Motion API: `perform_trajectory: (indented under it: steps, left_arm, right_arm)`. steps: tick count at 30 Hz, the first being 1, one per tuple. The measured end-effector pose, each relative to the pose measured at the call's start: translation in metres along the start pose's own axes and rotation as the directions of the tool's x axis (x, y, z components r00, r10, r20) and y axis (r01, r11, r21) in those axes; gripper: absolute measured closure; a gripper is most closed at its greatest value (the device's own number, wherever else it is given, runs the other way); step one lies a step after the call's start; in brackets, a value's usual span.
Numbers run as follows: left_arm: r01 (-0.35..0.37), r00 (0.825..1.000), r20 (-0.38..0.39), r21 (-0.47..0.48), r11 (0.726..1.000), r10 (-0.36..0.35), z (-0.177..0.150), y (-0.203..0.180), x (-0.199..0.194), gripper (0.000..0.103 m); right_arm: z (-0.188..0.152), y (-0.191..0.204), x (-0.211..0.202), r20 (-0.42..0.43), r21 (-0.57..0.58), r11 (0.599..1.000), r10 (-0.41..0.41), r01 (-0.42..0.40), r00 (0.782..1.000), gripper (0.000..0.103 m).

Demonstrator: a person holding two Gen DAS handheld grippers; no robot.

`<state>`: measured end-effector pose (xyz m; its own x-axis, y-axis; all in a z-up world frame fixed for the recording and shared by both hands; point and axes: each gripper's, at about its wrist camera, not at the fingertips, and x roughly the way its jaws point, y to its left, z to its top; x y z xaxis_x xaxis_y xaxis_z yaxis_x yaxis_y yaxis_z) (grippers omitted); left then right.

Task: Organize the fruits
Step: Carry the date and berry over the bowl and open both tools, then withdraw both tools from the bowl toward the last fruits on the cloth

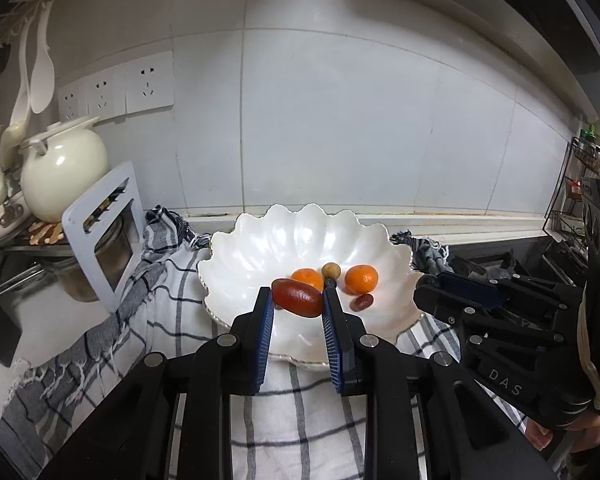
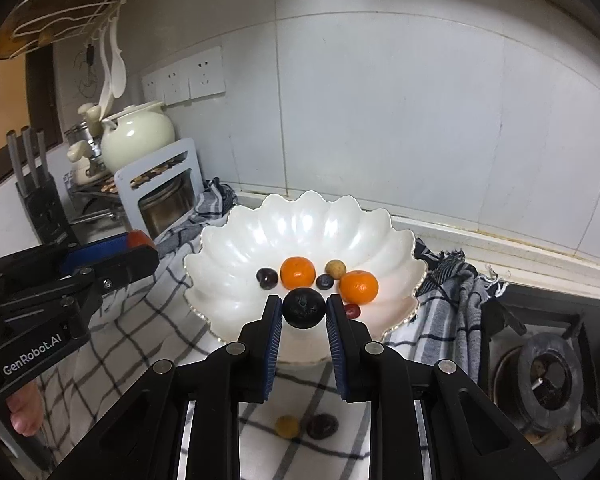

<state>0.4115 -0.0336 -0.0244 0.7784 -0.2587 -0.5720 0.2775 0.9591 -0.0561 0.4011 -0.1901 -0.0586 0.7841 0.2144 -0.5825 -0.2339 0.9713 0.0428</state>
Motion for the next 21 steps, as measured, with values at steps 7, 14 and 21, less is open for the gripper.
perform_trajectory:
  steps: [7,14,21]
  left_arm:
    - [0.024,0.998,-0.065,-0.014,1.000,-0.025,0.006,0.008,0.033,0.078]
    - [0.033,0.988,-0.147,-0.018,0.999,-0.035,0.006,0.012,0.067,0.077]
    - [0.023,0.980,-0.198,-0.029,0.999,-0.028,0.004,0.017,0.089,0.056]
  right_arm:
    - [0.010,-0.005,0.023,-0.038,0.007,1.000,-0.009,0.009,0.999,0.079]
    - [0.014,-0.008,0.045,-0.081,0.000,1.000,-0.021,0.021,0.996,0.079]
    - [0.014,-0.015,0.062,-0.125,0.016,0.999,-0.031,0.033,0.992,0.073]
